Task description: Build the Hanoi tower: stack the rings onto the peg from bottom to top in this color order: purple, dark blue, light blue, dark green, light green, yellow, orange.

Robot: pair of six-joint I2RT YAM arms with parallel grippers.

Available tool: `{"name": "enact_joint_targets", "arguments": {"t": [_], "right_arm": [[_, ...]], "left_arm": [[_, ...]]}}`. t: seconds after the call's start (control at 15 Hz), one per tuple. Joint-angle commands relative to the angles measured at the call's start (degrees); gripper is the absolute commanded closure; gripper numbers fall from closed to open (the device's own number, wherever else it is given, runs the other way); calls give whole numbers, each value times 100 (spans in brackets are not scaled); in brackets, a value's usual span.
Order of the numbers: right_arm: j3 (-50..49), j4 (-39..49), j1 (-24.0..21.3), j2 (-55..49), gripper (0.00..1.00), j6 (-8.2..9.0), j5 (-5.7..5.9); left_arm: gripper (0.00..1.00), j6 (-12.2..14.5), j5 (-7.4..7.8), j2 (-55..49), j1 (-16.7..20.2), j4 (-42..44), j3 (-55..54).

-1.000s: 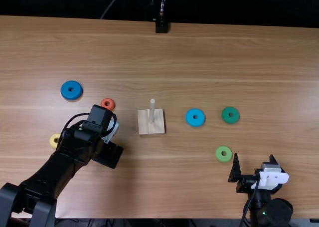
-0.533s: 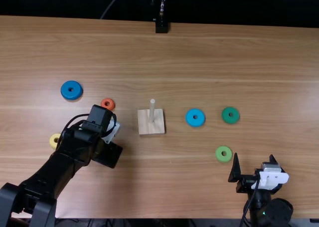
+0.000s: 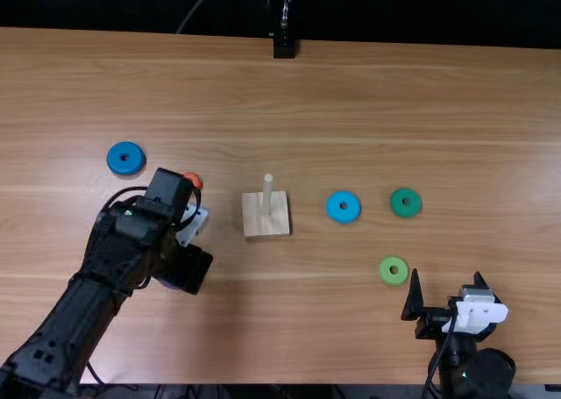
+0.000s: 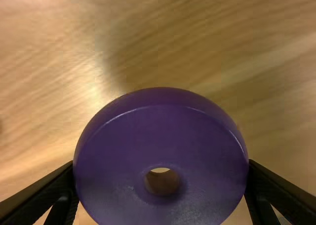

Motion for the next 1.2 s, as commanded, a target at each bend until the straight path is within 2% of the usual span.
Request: {"name": "enact_joint_targets", "arguments": {"t": [0.0,0.13,0.27,0.33,0.4,0.67,1.13], "right_arm": [[-366,-401,-71,-73,0,7,118],[-366,-401,-71,-73,0,7,118],[-366,-401,-71,-73,0,7,118],[-366,-401,-71,-73,0,7,118],[-366,-401,-71,-73,0,7,118],[-366,-401,-71,-73,0,7,118],[-366,-401,-71,-73,0,7,118]], "left_arm": [[70,97,69,-126,218,-397,428],[69,97,79,-117,350,-1326,1272],[68,108,-5,24,332,-2359,2248],[68,203,-15,261,332,-2570,2661],[69,340,-15,419,332,-2654,3012],[69,361,58,1017,227,-2953,4190],[69,245,90,2133,-494,-2953,5895]]}}
